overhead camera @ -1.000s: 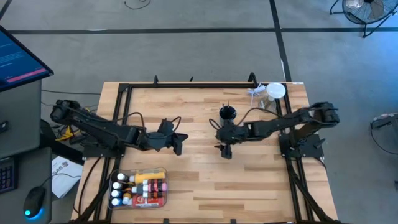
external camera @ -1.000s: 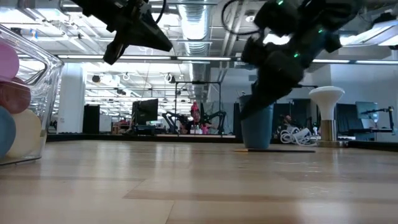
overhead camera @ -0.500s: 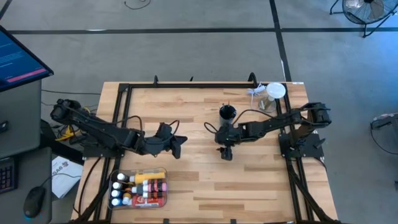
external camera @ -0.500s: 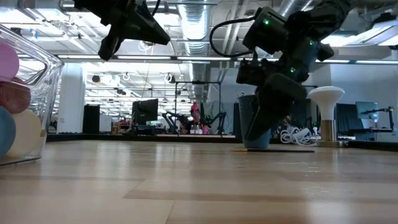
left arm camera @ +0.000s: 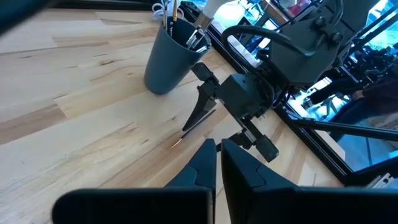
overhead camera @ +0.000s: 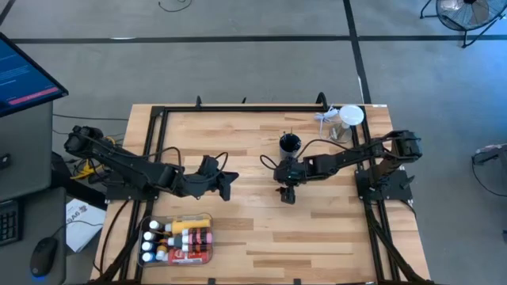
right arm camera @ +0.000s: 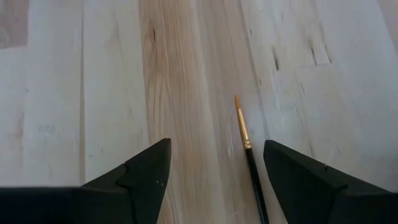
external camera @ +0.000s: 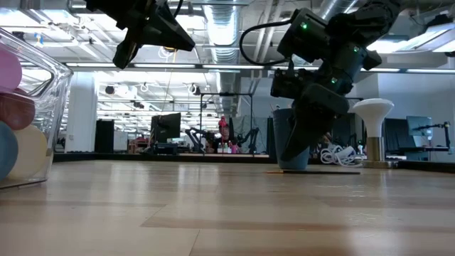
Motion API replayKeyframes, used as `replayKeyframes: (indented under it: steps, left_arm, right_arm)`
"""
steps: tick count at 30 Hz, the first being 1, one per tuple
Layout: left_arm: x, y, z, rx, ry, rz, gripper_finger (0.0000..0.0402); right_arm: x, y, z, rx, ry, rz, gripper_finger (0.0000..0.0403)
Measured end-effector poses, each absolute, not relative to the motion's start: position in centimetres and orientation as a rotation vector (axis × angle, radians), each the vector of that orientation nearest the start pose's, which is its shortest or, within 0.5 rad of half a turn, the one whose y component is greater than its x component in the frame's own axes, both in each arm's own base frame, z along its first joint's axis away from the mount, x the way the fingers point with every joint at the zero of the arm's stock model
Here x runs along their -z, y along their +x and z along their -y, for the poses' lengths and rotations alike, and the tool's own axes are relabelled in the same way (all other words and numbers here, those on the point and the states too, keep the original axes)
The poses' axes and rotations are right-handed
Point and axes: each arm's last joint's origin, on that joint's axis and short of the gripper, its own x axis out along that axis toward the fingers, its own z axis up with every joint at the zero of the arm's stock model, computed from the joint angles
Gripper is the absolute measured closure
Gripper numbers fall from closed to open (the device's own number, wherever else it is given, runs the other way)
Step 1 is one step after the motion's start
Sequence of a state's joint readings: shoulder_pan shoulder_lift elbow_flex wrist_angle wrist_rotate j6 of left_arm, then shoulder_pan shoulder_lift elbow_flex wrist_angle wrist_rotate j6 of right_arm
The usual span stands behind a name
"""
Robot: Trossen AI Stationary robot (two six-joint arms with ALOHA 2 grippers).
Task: Pick & Place Paint Supplies
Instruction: Put the paint brush into the blue cup
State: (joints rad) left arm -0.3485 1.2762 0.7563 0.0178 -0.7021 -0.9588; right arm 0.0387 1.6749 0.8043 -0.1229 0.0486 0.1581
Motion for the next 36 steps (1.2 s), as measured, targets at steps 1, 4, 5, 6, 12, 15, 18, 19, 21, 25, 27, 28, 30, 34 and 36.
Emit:
replayKeyframes:
  steps: [1, 4, 5, 6, 12, 15, 18, 19, 21, 25, 27, 28, 30, 34, 36]
  left_arm:
    - [-24.3, 25.5, 7.3, -0.517, -0.681, -0.231, 0.0402]
    - [-24.3, 25.5, 7.3, -0.521, -0.680, -0.228, 0.0402]
    - [-24.3, 25.5, 7.3, -0.523, -0.679, -0.227, 0.0402]
    - [-24.3, 25.5, 7.3, -0.523, -0.679, -0.226, 0.0402]
    - [-24.4, 25.5, 7.2, -0.528, -0.678, -0.222, 0.0402]
    - [-24.4, 25.5, 7.2, -0.528, -0.675, -0.222, 0.0402]
    - [-24.4, 25.5, 7.2, -0.527, -0.675, -0.223, 0.0402]
    - [-24.4, 25.5, 7.2, -0.527, -0.675, -0.223, 0.0402]
    - [-24.4, 25.5, 7.4, -0.522, -0.676, -0.224, 0.0402]
    - [-24.4, 25.4, 7.5, -0.517, -0.674, -0.226, 0.0402]
    - [-24.4, 25.4, 7.5, -0.517, -0.669, -0.227, 0.0402]
    - [-24.4, 25.4, 7.5, -0.517, -0.669, -0.227, 0.0402]
    - [-24.4, 25.4, 7.5, -0.517, -0.669, -0.226, 0.0402]
    - [-24.4, 25.4, 7.7, -0.511, -0.669, -0.226, 0.0402]
    - [-24.4, 25.4, 7.7, -0.510, -0.669, -0.227, 0.0402]
  right_arm:
    - [-13.6, 30.4, -1.0, 0.088, 0.102, -0.988, 0.0154]
    - [-13.7, 30.5, -1.0, 0.099, 0.123, -0.975, 0.0154]
    - [-13.7, 30.5, -1.0, 0.103, 0.130, -0.971, 0.0155]
    - [-13.8, 30.6, -1.0, 0.106, 0.139, -0.961, 0.0157]
    - [-14.5, 31.2, -1.5, 0.122, 0.131, -0.911, 0.0187]
    - [-14.8, 31.5, -1.4, 0.140, 0.122, -0.898, 0.0206]
    - [-15.1, 31.6, -1.4, 0.131, 0.138, -0.919, 0.0223]
    - [-15.2, 31.5, -1.6, 0.123, 0.147, -0.937, 0.0228]
    - [-15.5, 31.4, -2.2, 0.111, 0.153, -0.953, 0.0234]
    - [-15.7, 32.4, -2.5, 0.063, 0.100, -0.865, 0.0238]
    - [-15.1, 32.9, -2.1, 0.080, 0.109, -0.862, 0.0236]
    - [-14.7, 33.0, -1.8, 0.098, 0.125, -0.888, 0.0234]
    - [-14.1, 33.1, -1.4, 0.136, 0.158, -0.971, 0.0227]
    - [-13.5, 33.2, -1.4, 0.161, 0.170, -1.069, 0.0210]
    - [-13.6, 33.3, -1.4, 0.156, 0.166, -1.058, 0.0202]
